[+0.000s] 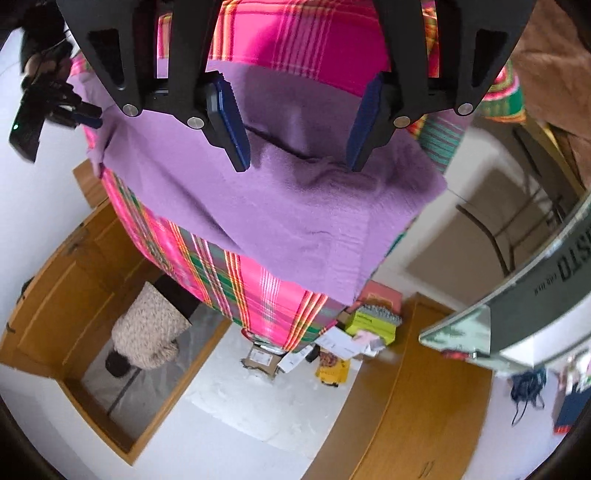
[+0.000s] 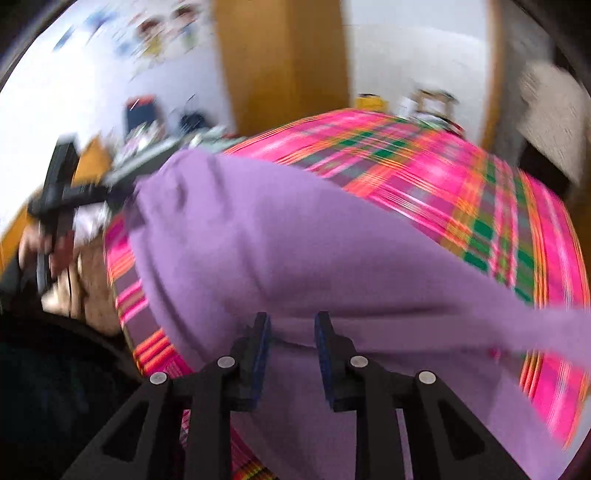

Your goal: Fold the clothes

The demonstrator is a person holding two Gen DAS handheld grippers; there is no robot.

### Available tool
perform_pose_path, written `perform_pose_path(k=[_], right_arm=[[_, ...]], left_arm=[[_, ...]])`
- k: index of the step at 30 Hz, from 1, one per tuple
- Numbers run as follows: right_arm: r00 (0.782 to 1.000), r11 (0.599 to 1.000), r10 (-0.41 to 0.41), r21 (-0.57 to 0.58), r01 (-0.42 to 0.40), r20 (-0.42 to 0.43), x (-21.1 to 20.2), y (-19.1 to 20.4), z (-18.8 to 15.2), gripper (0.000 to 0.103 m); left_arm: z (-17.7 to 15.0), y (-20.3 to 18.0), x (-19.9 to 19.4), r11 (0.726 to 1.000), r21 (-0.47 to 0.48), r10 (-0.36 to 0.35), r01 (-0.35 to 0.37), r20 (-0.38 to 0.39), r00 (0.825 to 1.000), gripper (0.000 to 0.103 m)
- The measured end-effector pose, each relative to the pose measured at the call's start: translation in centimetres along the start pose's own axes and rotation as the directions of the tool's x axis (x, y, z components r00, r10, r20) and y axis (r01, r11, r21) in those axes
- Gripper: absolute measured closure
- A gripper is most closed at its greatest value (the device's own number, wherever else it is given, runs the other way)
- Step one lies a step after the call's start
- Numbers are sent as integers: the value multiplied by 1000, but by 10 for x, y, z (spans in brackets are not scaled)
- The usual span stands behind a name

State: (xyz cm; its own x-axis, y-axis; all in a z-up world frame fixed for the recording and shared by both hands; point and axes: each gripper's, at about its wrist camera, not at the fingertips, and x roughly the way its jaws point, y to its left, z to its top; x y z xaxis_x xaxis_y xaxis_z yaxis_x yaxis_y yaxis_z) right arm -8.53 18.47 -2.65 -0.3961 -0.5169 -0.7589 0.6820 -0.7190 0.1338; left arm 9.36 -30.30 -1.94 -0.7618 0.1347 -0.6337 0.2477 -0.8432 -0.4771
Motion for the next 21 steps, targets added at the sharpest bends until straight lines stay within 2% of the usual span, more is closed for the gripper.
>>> perform_pose_path(k=[2,4,7,11,12,15,20,21], right_arm=[[1000,991,17,131,-20,23,-4,-18,-9,77],[998,962,45,269,-53,36,-3,-38,-19,76],[995,889,82,446,-100,60,1,-63,-31,72],[983,796,136,577,-184,125,3,-77,-32,66],[975,758,165,614,-222,149,5,-81,-30,65],[966,702,199,664,-256,162,11,-83,-27,64],[974,702,186,675,-226,133,20,-82,-19,62],[976,702,181,679,-214,120,22,-81,-17,65]], left_arm=[[0,4,5,999,-37,1,-1,-16,1000,46],[2,8,9,997,-71,-5,3,-22,1000,46],[5,9,10,996,-92,-4,2,-18,1000,46],[9,8,11,995,-98,3,-3,-7,1000,46],[10,7,11,995,-99,5,-6,-5,1000,46],[11,9,11,994,-107,5,-5,-5,1000,46],[12,8,15,995,-97,28,-30,-20,999,46],[12,8,16,995,-93,34,-36,-23,999,46]])
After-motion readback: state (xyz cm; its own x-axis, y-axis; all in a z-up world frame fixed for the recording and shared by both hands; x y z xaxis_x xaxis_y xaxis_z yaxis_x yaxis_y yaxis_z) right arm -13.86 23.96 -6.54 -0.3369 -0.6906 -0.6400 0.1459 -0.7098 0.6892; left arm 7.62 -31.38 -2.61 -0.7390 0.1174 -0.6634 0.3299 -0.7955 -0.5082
